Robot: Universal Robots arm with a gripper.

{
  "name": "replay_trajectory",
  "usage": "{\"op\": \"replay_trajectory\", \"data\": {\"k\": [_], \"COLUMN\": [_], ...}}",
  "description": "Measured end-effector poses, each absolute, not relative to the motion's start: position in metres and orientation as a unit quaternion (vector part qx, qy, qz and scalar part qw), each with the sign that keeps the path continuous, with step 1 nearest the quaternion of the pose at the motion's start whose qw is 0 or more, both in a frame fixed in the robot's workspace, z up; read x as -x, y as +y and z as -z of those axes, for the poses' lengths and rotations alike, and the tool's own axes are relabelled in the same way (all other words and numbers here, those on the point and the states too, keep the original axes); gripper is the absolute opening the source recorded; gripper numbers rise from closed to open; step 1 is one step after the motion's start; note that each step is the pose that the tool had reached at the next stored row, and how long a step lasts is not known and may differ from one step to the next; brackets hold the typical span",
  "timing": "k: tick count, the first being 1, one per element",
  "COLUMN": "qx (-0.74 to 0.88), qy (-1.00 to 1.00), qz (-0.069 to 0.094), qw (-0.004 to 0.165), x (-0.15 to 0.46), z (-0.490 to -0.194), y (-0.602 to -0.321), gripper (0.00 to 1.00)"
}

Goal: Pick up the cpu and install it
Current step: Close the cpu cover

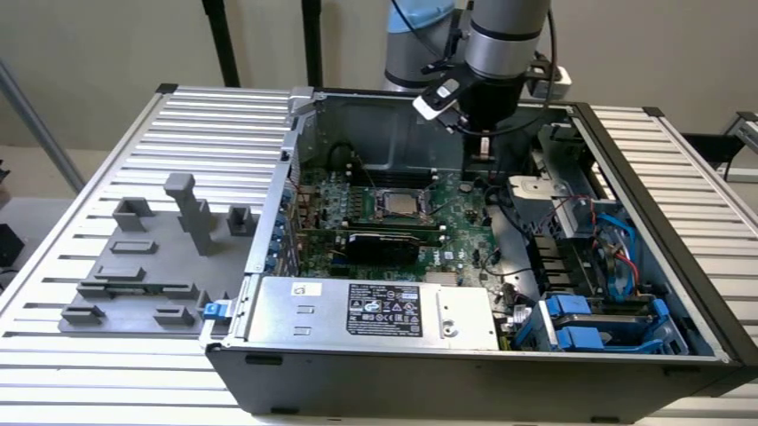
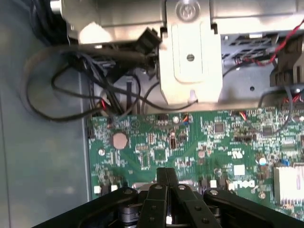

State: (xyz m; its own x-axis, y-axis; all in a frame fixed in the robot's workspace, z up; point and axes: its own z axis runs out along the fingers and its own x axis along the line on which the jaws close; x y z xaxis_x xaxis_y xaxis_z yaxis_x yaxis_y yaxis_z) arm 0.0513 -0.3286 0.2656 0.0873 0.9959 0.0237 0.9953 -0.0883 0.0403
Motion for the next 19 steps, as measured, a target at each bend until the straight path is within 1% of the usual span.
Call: {"op": "replay_trajectory", "data": {"k": [8,13,16,19], "qx": [-0.735,-0.733,-0.733,-0.732], "qy": [0.678,0.680,0.681,0.681], "qz": [-0.022,-0.021,-0.013,0.003], "qw": [0.007,0.006,-0.002,-0.016], "x": [-0.057,-0.049,-0.045,-0.042], "z": [-0.253,-0.246,-0.246,-0.246], "y": [-0.329,-0.329,-0.329,-0.329], "gripper": [0.11,0.11,0.11,0.11]}}
